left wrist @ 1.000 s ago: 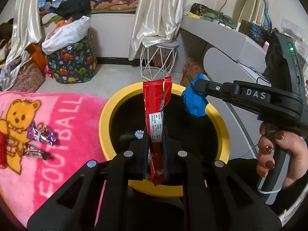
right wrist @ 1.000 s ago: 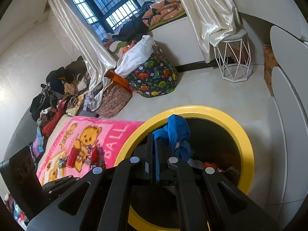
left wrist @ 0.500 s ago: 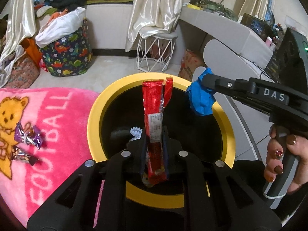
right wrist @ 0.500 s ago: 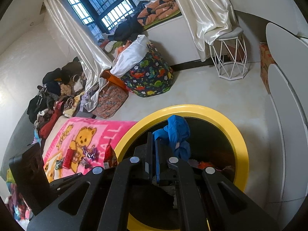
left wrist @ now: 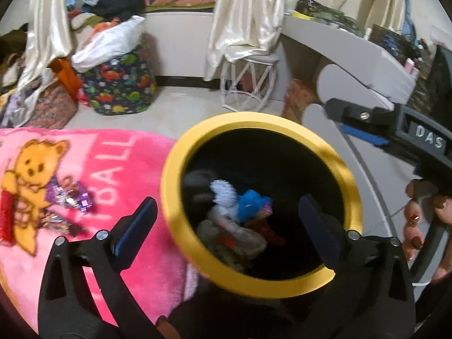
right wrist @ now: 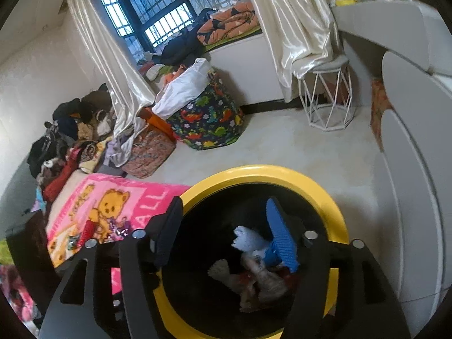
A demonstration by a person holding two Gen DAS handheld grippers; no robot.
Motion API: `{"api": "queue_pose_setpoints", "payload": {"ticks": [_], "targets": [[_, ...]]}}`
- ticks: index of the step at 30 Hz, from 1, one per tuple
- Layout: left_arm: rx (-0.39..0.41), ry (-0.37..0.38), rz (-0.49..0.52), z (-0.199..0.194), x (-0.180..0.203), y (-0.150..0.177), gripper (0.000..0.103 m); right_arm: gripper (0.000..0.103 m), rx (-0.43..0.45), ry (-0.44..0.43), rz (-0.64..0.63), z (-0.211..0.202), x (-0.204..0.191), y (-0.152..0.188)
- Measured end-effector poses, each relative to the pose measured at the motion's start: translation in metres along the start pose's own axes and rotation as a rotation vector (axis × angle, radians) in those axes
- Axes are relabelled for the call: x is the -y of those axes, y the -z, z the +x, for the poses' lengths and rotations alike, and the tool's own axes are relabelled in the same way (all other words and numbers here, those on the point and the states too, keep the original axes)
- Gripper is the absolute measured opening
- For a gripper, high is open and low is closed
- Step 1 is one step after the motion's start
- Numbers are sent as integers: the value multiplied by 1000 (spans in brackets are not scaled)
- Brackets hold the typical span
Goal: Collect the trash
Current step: 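Open both tools to drop the blue cloth and red wrapper into the bin, then move both tools from the bin back toward the blanket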
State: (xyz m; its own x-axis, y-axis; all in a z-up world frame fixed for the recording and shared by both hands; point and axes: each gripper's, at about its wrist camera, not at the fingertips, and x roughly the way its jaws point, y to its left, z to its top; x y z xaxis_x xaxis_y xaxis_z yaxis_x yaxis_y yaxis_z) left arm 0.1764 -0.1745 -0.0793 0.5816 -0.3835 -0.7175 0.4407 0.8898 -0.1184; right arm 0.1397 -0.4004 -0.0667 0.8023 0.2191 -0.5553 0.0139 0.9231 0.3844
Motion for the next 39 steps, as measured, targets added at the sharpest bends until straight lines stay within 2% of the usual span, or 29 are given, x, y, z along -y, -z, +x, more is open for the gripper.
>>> {"api": "queue_pose_setpoints", "payload": {"ticks": [5,16,24,39], "targets": [[34,-28,-33,-14,-12,2,92,71,55,58,-102,-8,-22,-1],[112,-83,-131,-49,-49,7,92,80,93,52,-183,-14,-52,1],[149,-131,-188,-70,-77,16,92,83,109,14,-235,-16,-83,6],[195,-261,-217,-100,-115,32,92,83,79,-85,-304,-8,-137,22]]}}
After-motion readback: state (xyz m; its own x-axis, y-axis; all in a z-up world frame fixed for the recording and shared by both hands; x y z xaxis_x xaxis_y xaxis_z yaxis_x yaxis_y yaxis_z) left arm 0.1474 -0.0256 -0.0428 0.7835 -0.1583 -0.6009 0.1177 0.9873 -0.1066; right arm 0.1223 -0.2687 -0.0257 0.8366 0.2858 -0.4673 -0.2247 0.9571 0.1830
